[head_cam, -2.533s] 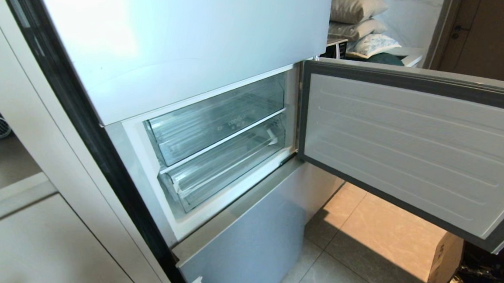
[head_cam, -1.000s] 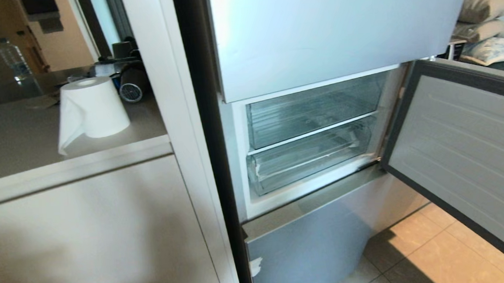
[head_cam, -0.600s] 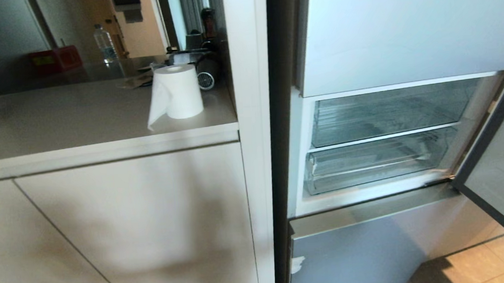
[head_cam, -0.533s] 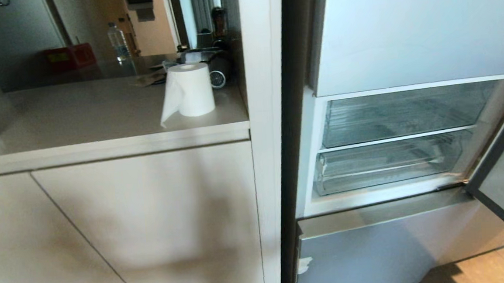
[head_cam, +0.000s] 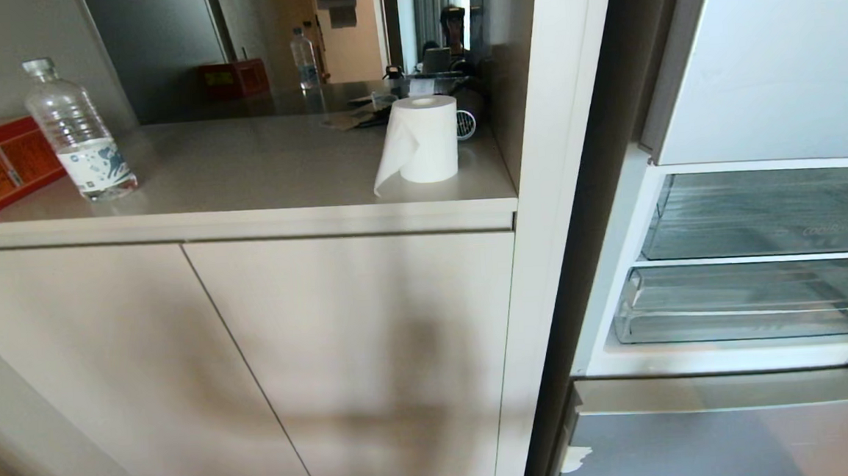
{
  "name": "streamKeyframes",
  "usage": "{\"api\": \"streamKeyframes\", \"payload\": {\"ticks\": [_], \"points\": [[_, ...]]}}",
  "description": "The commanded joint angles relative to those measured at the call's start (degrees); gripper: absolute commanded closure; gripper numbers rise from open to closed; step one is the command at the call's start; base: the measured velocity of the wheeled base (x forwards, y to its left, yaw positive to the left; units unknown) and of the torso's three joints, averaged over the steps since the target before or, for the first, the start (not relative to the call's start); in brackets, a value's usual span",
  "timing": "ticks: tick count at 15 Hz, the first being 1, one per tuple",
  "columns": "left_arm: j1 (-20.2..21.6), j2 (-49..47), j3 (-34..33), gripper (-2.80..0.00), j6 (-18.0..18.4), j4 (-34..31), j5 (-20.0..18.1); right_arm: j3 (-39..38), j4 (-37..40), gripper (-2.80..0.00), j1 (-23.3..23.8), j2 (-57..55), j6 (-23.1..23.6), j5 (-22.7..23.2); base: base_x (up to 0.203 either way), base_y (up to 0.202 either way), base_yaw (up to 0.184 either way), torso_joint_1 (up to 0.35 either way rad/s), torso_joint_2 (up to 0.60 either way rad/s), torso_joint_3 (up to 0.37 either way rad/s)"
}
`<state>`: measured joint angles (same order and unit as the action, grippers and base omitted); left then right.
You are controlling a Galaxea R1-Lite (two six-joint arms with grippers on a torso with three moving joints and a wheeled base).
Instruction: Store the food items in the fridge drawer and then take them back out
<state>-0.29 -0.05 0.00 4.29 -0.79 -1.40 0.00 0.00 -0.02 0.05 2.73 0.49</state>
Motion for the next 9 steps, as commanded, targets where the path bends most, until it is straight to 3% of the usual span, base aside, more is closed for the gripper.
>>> {"api": "streamKeyframes", "payload": {"ticks": [1,4,9], "points": [[0.0,0.0,0.0,0.0,0.0,0.0,0.0,0.0,0.0,0.0,-0.1,0.0,0.9,0.1,0.0,0.0,0.0,0.0,0.0,0.0],[0.0,0.0,0.0,0.0,0.0,0.0,0.0,5.6,0.8,0.0,0.0,-5.8,2.7,0.8,0.0,0.0,0.0,0.0,0.0,0.0],[0.0,0.0,0.0,0.0,0.0,0.0,0.0,18.2,-1.5,0.0,-0.1,-41.1,-4.3,3.8,0.0,0.0,0.0,0.0,0.0,0.0]]}}
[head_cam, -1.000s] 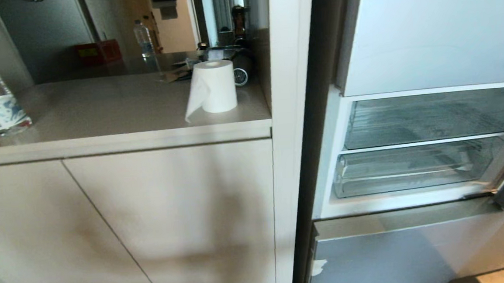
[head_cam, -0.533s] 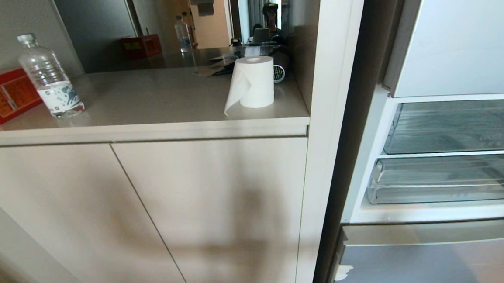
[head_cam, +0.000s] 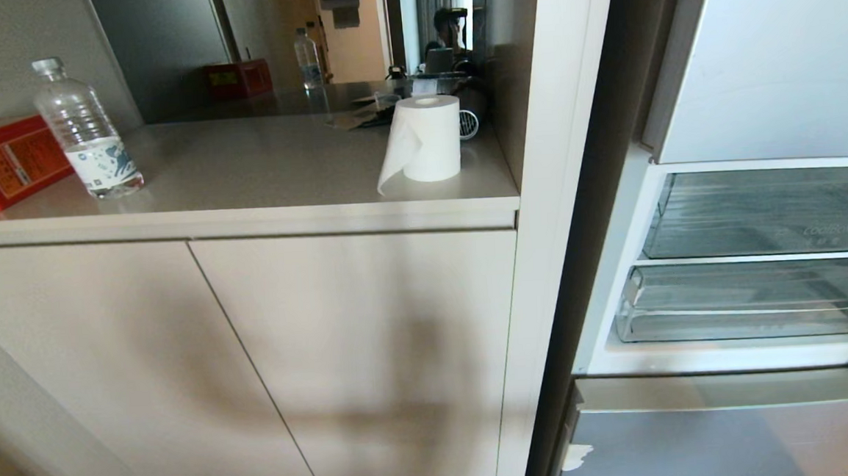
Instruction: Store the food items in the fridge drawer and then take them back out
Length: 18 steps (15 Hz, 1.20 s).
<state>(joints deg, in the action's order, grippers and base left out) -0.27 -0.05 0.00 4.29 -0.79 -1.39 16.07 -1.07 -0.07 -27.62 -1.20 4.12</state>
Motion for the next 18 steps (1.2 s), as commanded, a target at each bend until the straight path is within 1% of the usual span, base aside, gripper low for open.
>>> {"api": "streamKeyframes", "payload": {"ticks": [1,4,6,7,10,12,13,15,18], "points": [[0.0,0.0,0.0,0.0,0.0,0.0,0.0,3.5,-2.6,0.0,-0.1,-20.3,-1.4,0.9,0.0,0.0,0.0,0.0,0.0,0.0],[0.0,0.0,0.0,0.0,0.0,0.0,0.0,5.3,-13.8,0.0,-1.1,-38.5,-3.6,2.4,0.0,0.0,0.0,0.0,0.0,0.0],[0.0,0.0,0.0,0.0,0.0,0.0,0.0,4.2,-25.2,0.0,-1.7,-47.8,-4.0,2.9,0.0,0.0,0.0,0.0,0.0,0.0],[0.0,0.0,0.0,0.0,0.0,0.0,0.1,3.4,-30.5,-2.8,-1.9,-52.0,-3.8,3.0,0.0,0.0,0.0,0.0,0.0,0.0],[0.0,0.0,0.0,0.0,0.0,0.0,0.0,1.9,-46.0,-2.8,-2.1,-63.0,-3.2,2.8,0.0,0.0,0.0,0.0,0.0,0.0],[0.0,0.0,0.0,0.0,0.0,0.0,0.0,1.1,-54.7,-2.8,-2.3,-66.9,-3.0,2.7,0.0,0.0,0.0,0.0,0.0,0.0],[0.0,0.0,0.0,0.0,0.0,0.0,0.0,1.4,-56.2,-2.8,-3.0,-67.2,-2.9,2.7,0.0,0.0,0.0,0.0,0.0,0.0],[0.0,0.0,0.0,0.0,0.0,0.0,0.1,2.7,-56.4,-2.8,-4.1,-68.9,-2.8,2.8,0.0,0.0,0.0,0.0,0.0,0.0],[0.0,0.0,0.0,0.0,0.0,0.0,0.0,6.6,-57.1,-2.8,-4.5,-73.7,-2.8,2.7,0.0,0.0,0.0,0.0,0.0,0.0]]}}
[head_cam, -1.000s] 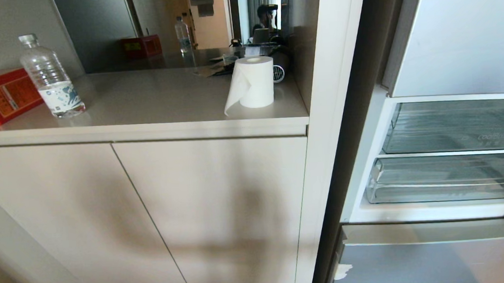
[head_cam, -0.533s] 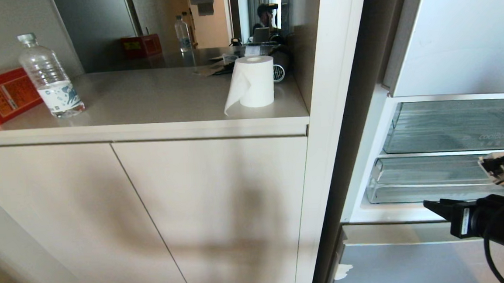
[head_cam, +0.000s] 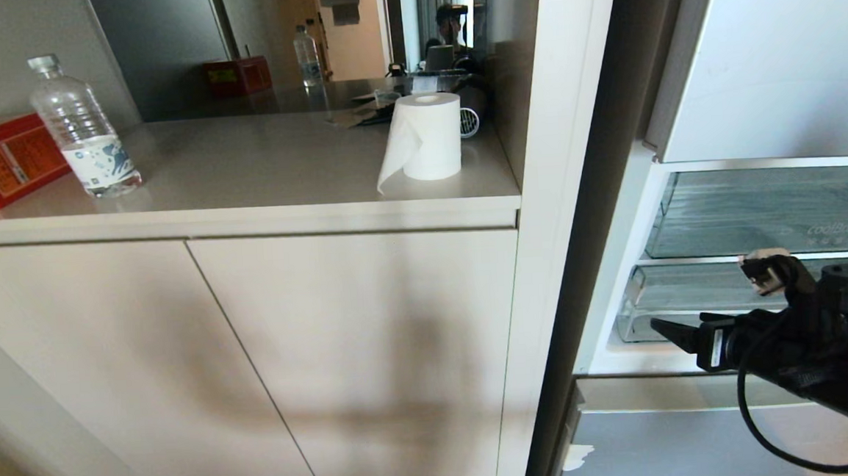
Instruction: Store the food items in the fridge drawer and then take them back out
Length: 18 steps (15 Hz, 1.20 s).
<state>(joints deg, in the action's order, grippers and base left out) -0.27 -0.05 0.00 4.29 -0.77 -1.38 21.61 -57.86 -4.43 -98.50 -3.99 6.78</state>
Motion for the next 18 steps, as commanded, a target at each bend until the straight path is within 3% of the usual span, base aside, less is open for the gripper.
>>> {"api": "streamKeyframes", "payload": {"ticks": [1,3,6,15,16,18], "points": [[0.0,0.0,0.0,0.0,0.0,0.0,0.0,2.3,-0.7,-2.8,-0.2,-4.4,0.0,0.0,0.0,0.0,0.0,0.0,0.0,0.0],[0.0,0.0,0.0,0.0,0.1,-0.1,0.0,4.9,-2.0,-2.8,-0.1,-7.7,-0.1,-0.3,0.0,0.0,0.0,0.0,0.0,0.0],[0.0,0.0,0.0,0.0,0.0,-0.1,0.0,7.7,-6.8,-2.8,-0.1,-11.3,0.1,-4.4,0.0,0.0,0.0,0.0,0.0,0.0],[0.0,0.0,0.0,0.0,0.0,0.0,0.0,10.4,-7.4,-2.8,-1.3,-13.3,-0.4,-4.6,0.0,0.0,0.0,0.0,0.0,0.0],[0.0,0.0,0.0,0.0,0.0,0.0,0.0,10.4,-7.4,0.0,-1.7,-13.7,-0.5,-4.6,0.0,0.0,0.0,0.0,0.0,0.0],[0.0,0.0,0.0,0.0,0.0,0.0,0.0,10.1,-7.4,0.0,-3.0,-13.9,-0.8,-4.7,0.0,0.0,0.0,0.0,0.0,0.0]]}}
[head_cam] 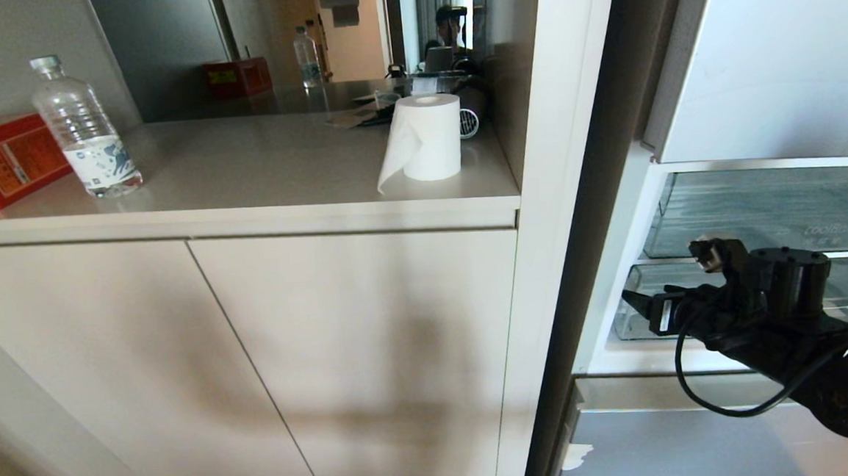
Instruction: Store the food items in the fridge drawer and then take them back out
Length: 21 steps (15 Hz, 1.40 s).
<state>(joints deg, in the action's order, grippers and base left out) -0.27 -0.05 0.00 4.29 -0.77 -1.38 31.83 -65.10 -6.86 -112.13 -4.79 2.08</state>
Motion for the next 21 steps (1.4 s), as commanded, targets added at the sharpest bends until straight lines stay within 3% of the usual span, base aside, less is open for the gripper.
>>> {"api": "streamKeyframes", "payload": {"ticks": [1,5,10,19,20,21], "points": [[0.0,0.0,0.0,0.0,0.0,0.0,0.0,-0.2,-0.2,0.0,-1.8,-0.3,-0.4,0.0,0.0,0.0,0.0,0.0,0.0,0.0],[0.0,0.0,0.0,0.0,0.0,0.0,0.1,1.8,-0.3,0.0,-5.6,-2.0,-1.7,-5.2,0.0,0.0,0.0,0.0,0.0,0.0],[0.0,0.0,0.0,0.0,0.1,0.0,0.0,1.0,-0.4,0.0,-6.1,-1.1,-2.2,-6.3,0.0,0.0,0.0,0.0,0.0,0.0],[0.0,0.0,0.0,0.0,0.0,0.0,0.0,-17.9,-0.3,0.0,-8.4,13.5,-2.4,-6.7,0.0,0.0,0.0,0.0,0.0,0.0],[0.0,0.0,0.0,0.0,0.0,0.0,0.0,-19.9,-0.3,-1.89,-8.6,15.2,-2.4,-7.7,0.0,0.0,0.0,0.0,0.0,0.0],[0.0,0.0,0.0,0.0,0.0,0.0,0.0,-21.7,-0.3,-2.8,-8.8,17.0,-2.4,-8.3,0.0,0.0,0.0,0.0,0.0,0.0]]}}
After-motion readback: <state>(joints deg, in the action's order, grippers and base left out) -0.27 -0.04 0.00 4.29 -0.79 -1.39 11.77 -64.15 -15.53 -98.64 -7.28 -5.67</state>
